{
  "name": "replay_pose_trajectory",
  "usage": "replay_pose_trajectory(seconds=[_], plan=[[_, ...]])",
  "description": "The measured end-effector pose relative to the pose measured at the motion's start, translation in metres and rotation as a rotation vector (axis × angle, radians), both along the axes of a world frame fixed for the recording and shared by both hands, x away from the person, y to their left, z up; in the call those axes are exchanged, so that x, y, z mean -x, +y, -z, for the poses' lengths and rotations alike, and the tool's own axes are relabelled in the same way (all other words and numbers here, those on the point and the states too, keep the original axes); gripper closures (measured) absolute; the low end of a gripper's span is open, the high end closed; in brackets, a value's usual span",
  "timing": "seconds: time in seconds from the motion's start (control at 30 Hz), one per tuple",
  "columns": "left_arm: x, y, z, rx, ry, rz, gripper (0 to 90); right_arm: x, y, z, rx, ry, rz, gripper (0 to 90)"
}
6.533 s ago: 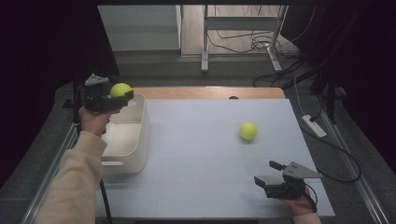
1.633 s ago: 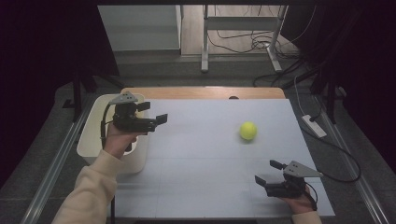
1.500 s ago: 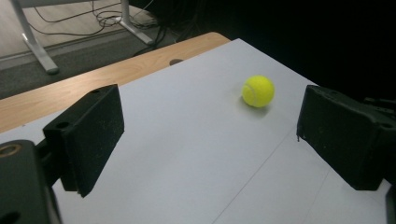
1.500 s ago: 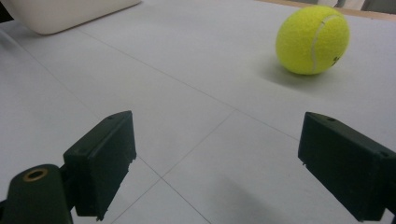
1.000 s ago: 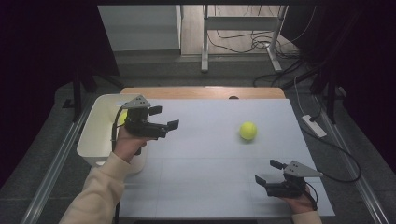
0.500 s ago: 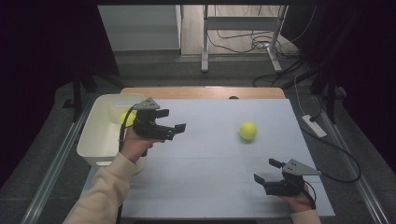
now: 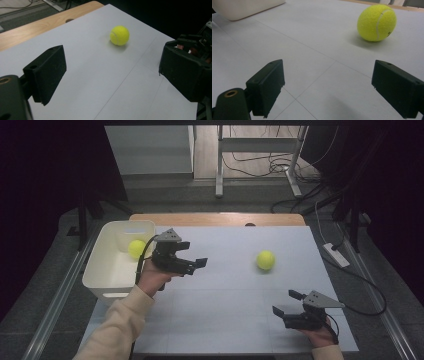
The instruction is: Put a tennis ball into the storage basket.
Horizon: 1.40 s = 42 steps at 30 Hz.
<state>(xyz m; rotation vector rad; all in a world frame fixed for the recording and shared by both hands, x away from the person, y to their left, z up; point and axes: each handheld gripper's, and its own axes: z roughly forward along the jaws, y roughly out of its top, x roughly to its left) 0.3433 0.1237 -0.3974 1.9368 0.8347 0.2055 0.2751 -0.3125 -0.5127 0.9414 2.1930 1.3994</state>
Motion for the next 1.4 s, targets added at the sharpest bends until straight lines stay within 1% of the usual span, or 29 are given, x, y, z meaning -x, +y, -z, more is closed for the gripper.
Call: replay_pose_trajectory(seconds=[0.1,0.17,0.2,0.27,0.3,0.33,0.37,0.5,0.67,0.77,1.03,1.17,1.4], plan=[[-0.001,-0.006,0.003,-0.001,0.004,0.010,8.3,0.001,0.000,0.000,0.000,-0.003,-0.005,11.3],[-0.002,-0.010,0.005,-0.007,0.006,0.014,8.3,0.000,0.001,0.000,0.004,-0.003,-0.007,11.3],[-0.003,-0.013,0.006,-0.016,0.005,0.012,8.3,0.000,0.001,0.000,0.006,-0.003,-0.008,11.3],[-0.005,-0.017,0.009,-0.015,0.017,0.018,8.3,0.000,0.002,0.001,0.011,-0.003,-0.011,11.3],[-0.005,-0.017,0.009,-0.015,0.017,0.018,8.3,0.000,0.002,0.001,0.011,-0.003,-0.011,11.3],[-0.007,-0.023,0.012,-0.025,0.025,0.027,8.3,0.001,0.001,0.000,0.008,-0.004,-0.010,11.3],[-0.007,-0.023,0.012,-0.025,0.025,0.027,8.3,0.001,0.001,0.000,0.008,-0.004,-0.010,11.3],[-0.009,-0.033,0.016,-0.028,0.036,0.044,8.3,0.002,0.001,-0.001,0.009,-0.007,-0.011,11.3],[-0.012,-0.043,0.020,-0.041,0.046,0.059,8.3,0.003,0.002,-0.002,0.007,-0.012,-0.012,11.3],[-0.014,-0.047,0.021,-0.051,0.045,0.060,8.3,0.004,0.003,-0.002,0.011,-0.012,-0.014,11.3],[-0.018,-0.053,0.024,-0.056,0.055,0.069,8.7,0.006,0.003,-0.003,0.005,-0.015,-0.011,11.4],[-0.022,-0.057,0.028,-0.060,0.067,0.072,8.7,0.005,0.005,-0.002,0.012,-0.013,-0.013,11.4],[-0.030,-0.066,0.033,-0.067,0.072,0.082,8.6,0.003,0.005,-0.002,0.013,-0.011,-0.017,11.4]])
